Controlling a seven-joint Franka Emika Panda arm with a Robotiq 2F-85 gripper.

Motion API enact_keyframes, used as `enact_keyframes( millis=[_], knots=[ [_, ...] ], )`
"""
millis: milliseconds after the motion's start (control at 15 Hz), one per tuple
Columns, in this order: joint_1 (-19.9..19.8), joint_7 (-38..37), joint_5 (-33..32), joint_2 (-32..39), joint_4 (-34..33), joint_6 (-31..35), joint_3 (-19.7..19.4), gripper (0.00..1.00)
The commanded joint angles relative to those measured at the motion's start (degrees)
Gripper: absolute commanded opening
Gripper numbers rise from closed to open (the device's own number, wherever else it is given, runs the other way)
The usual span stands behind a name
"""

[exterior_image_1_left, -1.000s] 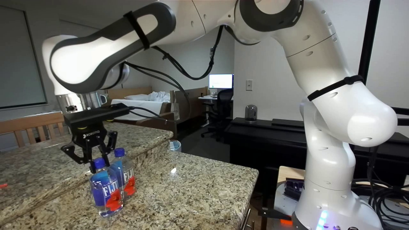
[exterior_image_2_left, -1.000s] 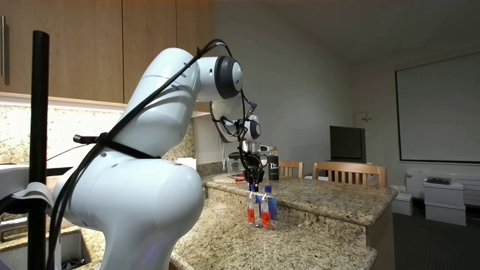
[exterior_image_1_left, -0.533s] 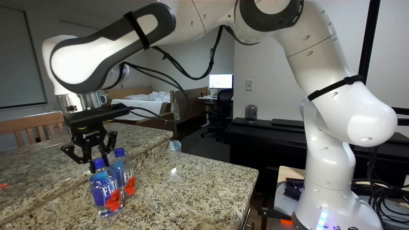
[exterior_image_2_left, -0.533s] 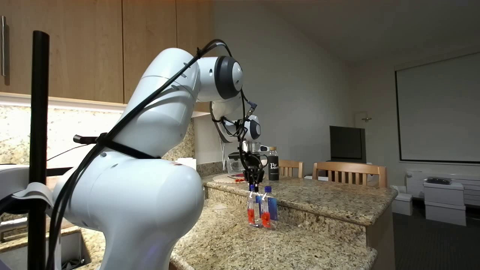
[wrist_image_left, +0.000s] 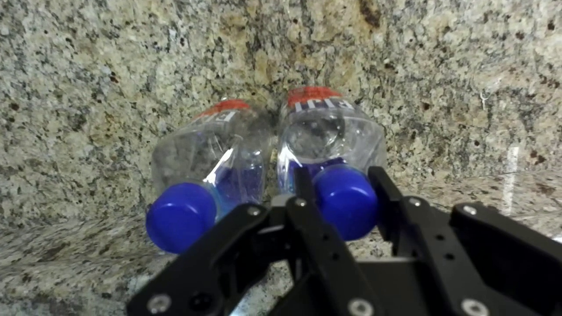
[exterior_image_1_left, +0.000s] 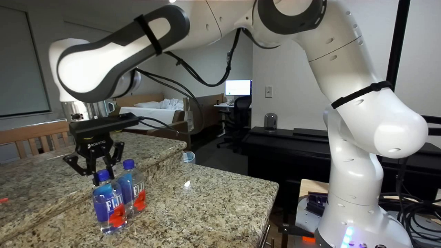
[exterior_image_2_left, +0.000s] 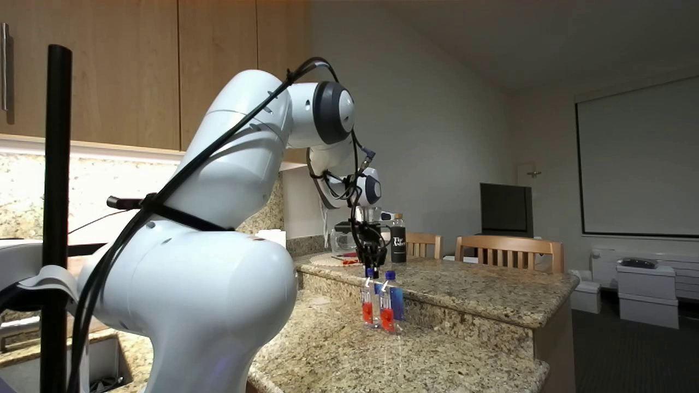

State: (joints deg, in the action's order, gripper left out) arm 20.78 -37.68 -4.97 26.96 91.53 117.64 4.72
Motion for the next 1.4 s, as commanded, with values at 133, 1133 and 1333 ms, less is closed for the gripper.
enact_keyframes(
  millis=[133,1133,1333],
  knots=[
    [-2.40,5.35,2.30,-1.01,1.92,1.86,0.95,0.16],
    [-5.47,13.78,9.47,0.04,1.65,1.77,1.57,0.16],
    [-5.19,14.10,9.21,0.12,1.29,1.01,1.61,0.16]
  ],
)
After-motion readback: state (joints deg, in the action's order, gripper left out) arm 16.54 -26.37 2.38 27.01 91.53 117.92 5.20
